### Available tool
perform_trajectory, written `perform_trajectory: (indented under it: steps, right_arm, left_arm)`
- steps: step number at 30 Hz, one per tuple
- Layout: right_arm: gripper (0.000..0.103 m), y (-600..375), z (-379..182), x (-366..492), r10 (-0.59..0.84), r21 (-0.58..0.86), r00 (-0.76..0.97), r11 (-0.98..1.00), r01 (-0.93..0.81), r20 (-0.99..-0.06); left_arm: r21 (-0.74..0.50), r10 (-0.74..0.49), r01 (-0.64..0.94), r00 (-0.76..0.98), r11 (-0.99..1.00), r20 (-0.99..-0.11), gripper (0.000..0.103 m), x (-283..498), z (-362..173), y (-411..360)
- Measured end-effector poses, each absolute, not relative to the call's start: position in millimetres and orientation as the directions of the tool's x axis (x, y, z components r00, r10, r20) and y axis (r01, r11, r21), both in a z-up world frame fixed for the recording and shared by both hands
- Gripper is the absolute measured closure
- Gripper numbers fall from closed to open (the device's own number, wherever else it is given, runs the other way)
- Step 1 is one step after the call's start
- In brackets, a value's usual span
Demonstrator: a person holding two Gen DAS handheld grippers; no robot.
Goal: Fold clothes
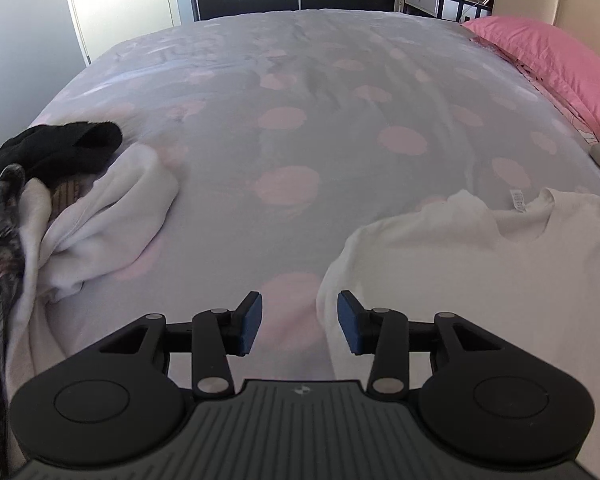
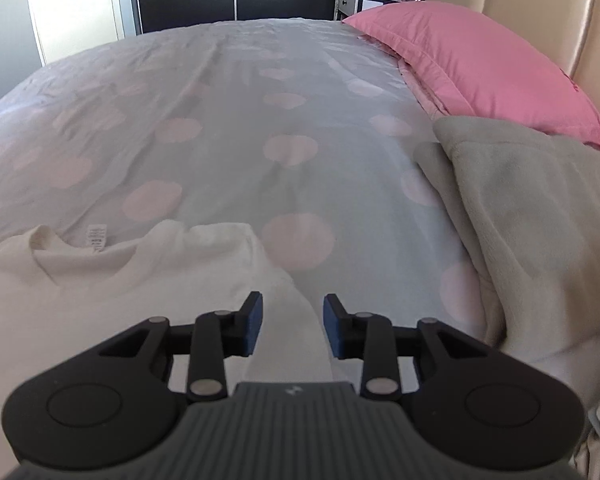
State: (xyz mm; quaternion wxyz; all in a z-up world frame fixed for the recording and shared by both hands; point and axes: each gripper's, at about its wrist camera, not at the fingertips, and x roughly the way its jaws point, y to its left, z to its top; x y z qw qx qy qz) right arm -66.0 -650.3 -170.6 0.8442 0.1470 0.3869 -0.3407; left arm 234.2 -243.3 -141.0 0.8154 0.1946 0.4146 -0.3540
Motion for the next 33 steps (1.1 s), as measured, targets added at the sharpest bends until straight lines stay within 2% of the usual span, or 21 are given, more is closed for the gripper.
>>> perform_trajectory:
  steps: [6,10,14,18,22,28,33]
  right_arm:
    - [0.067,-626,-155,-164,-0.415,0.076,0.451,0.665,0.743,-0.790]
    - [0.067,-617,-162,-219,-0.400,0.083,0.418,0.634,0.769,-0.816]
    - [0.067,-609,-178,-264,-0.342,0.157,0.411,0.577,0.802,-0.845]
    - [0.067,-597,-191,-284,-0.234,0.215,0.415,0.582,0.784,-0.879]
    - [0.067,-577,-189,-296,-0.221,0.187,0.401,0.625,0.758,-0.889]
    - [0.068,-536,-180,-290,-0.183,0.185,0.469,0.751,0.634,-0.864]
    - [0.068,-509,-198,-268,-0.125,0.108,0.391,0.845,0.524,-0.912]
  left_arm:
    - [0.008,-0.355,0.729,0.344,0.685,-0.869,0.064,202,-143,-184]
    - [0.008,-0.329,0.720,0.327,0.694,-0.886,0.064,181,-155,-169]
    - [0.008,-0.303,0.711,0.309,0.703,-0.901,0.064,160,-167,-154]
    - [0.013,-0.293,0.710,0.307,0.704,-0.906,0.064,146,-173,-151]
    - [0.031,-0.287,0.718,0.316,0.695,-0.904,0.063,135,-175,-153]
    - [0.062,-0.276,0.716,0.346,0.695,-0.897,0.063,129,-171,-160]
    - [0.076,-0.284,0.724,0.363,0.686,-0.888,0.062,122,-166,-163]
